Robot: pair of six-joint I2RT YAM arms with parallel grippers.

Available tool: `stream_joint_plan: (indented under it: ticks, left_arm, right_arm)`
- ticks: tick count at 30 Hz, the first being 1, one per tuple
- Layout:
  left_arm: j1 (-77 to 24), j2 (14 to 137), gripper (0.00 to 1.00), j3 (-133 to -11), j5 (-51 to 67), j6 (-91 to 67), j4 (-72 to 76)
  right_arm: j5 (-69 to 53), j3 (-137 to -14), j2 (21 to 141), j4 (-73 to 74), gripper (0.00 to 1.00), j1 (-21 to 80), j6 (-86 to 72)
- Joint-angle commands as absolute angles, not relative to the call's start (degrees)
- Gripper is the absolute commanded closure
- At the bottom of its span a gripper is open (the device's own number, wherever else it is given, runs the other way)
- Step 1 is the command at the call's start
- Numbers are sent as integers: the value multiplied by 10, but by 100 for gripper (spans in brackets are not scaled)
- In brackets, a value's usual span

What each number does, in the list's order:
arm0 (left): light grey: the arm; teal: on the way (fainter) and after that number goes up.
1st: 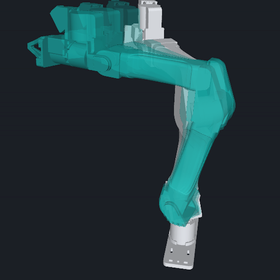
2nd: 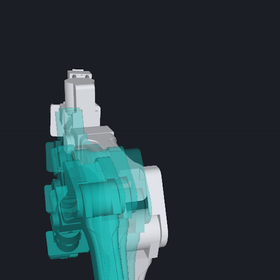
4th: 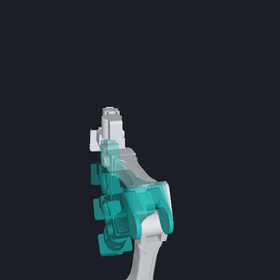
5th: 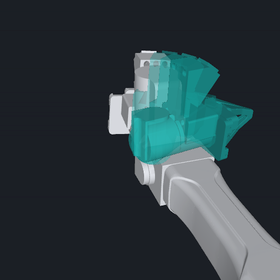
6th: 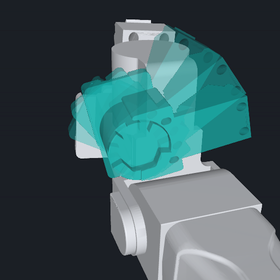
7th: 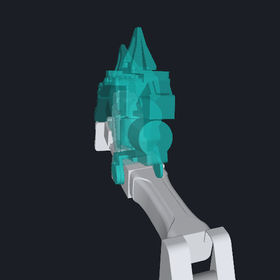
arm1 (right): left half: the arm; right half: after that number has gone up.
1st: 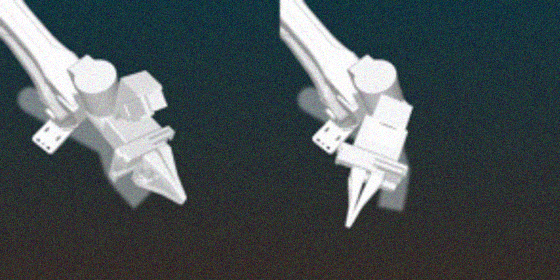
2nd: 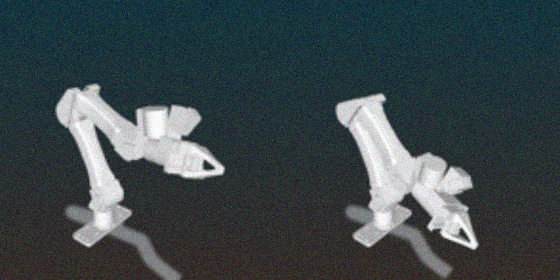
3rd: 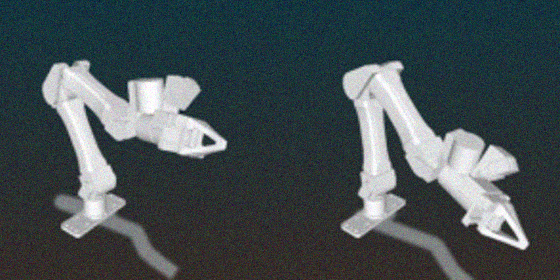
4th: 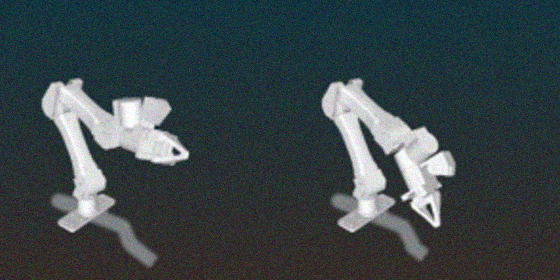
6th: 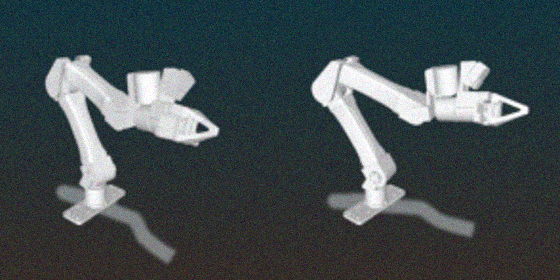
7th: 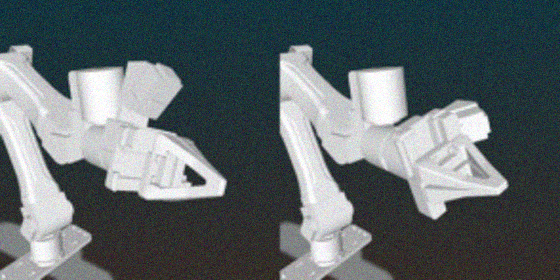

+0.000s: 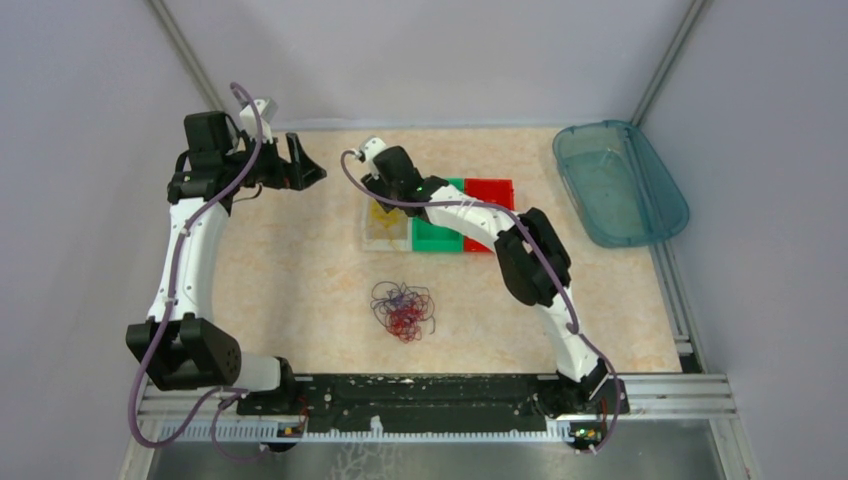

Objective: Untangle the cables
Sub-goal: Place the cable in the bin.

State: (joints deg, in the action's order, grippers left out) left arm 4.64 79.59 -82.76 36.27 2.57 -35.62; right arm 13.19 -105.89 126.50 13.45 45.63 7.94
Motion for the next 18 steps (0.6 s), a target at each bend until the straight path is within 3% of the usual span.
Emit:
stream_joint_plan:
  ticks: [1, 7, 12, 18]
  left_arm:
    - [51, 788, 1, -840, 370, 11, -343]
    - [51, 795, 1, -851, 374, 11, -352]
    - [51, 796, 1, -853, 379, 10, -350]
    - [51, 802, 1, -855, 388, 12, -353]
  right_arm:
    - [162, -1102, 1210, 147, 44, 461, 111]
    - [141, -1104, 1193, 190, 44, 453, 126]
    - [-3, -1120, 1181, 294, 45, 437, 116]
    - [-34, -1035, 1093, 256, 42, 426, 68]
